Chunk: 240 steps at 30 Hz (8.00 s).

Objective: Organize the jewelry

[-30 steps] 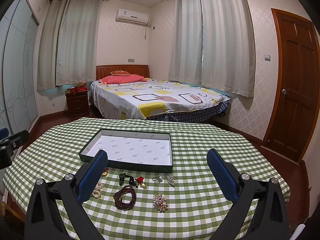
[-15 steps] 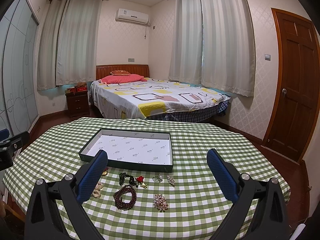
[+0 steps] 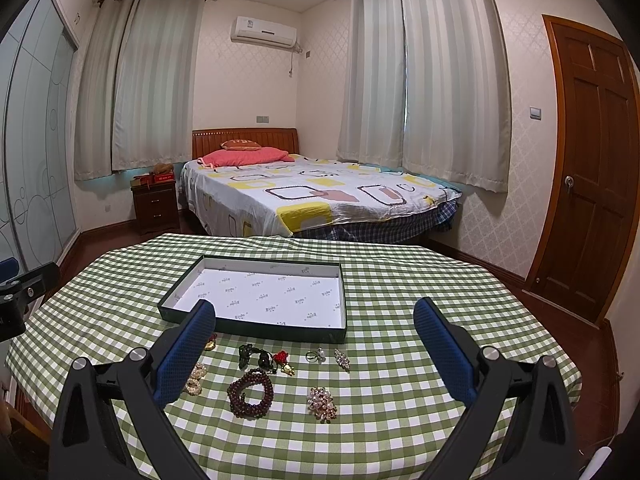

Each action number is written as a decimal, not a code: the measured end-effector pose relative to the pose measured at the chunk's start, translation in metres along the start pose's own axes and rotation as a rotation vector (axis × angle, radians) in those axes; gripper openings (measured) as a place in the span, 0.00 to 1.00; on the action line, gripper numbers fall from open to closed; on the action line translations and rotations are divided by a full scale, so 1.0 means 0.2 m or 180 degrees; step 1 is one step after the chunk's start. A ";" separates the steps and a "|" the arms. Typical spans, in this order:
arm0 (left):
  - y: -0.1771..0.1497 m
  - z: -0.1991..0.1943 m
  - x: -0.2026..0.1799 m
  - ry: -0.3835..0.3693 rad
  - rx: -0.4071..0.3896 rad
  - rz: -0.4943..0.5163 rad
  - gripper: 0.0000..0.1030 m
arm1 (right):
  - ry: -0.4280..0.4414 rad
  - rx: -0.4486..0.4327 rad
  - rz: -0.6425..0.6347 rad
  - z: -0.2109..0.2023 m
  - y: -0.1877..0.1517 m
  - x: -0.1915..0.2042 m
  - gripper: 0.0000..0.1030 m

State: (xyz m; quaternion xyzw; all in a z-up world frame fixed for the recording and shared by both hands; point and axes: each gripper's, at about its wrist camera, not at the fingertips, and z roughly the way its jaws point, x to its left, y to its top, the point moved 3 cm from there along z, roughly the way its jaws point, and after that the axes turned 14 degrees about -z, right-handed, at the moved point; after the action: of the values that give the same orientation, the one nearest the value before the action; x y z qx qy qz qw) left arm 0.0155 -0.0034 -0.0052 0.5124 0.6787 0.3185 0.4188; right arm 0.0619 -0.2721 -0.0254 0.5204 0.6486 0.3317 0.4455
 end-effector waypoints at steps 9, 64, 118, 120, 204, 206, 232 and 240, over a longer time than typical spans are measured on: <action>0.00 0.00 0.00 -0.0002 0.0005 0.0001 0.96 | 0.0007 0.0006 0.0002 0.01 -0.01 0.01 0.94; -0.54 1.02 0.25 0.0362 0.1245 0.0080 0.96 | 0.0440 0.1144 0.0103 0.76 -0.69 0.02 0.94; -0.51 0.94 0.23 0.0128 0.1060 0.0024 0.67 | 0.0610 0.0976 0.0094 0.69 -0.68 0.03 0.24; -0.50 0.94 0.22 0.0128 0.1041 0.0026 0.67 | 0.0613 0.0954 0.0098 0.69 -0.66 0.03 0.25; -0.16 1.18 -0.02 -0.0032 0.0630 0.0047 0.81 | 0.0707 0.0840 0.0014 0.95 -0.33 0.12 0.54; -0.19 1.10 0.02 -0.0015 0.0601 0.0038 0.82 | 0.0699 0.0817 -0.0002 0.90 -0.36 0.14 0.54; -0.41 0.84 0.16 0.0111 0.0721 0.0071 0.87 | 0.1062 0.1201 -0.0300 0.84 -0.58 0.47 0.69; -0.46 0.87 0.11 0.0067 0.0875 0.0096 0.87 | 0.1202 0.1129 -0.0283 0.81 -0.58 0.46 0.25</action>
State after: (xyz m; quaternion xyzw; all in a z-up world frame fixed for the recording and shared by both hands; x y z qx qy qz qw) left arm 0.1292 -0.0074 -0.1677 0.5717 0.7125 0.2341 0.3327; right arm 0.1622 -0.2167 -0.2122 0.4903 0.7905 0.2841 0.2324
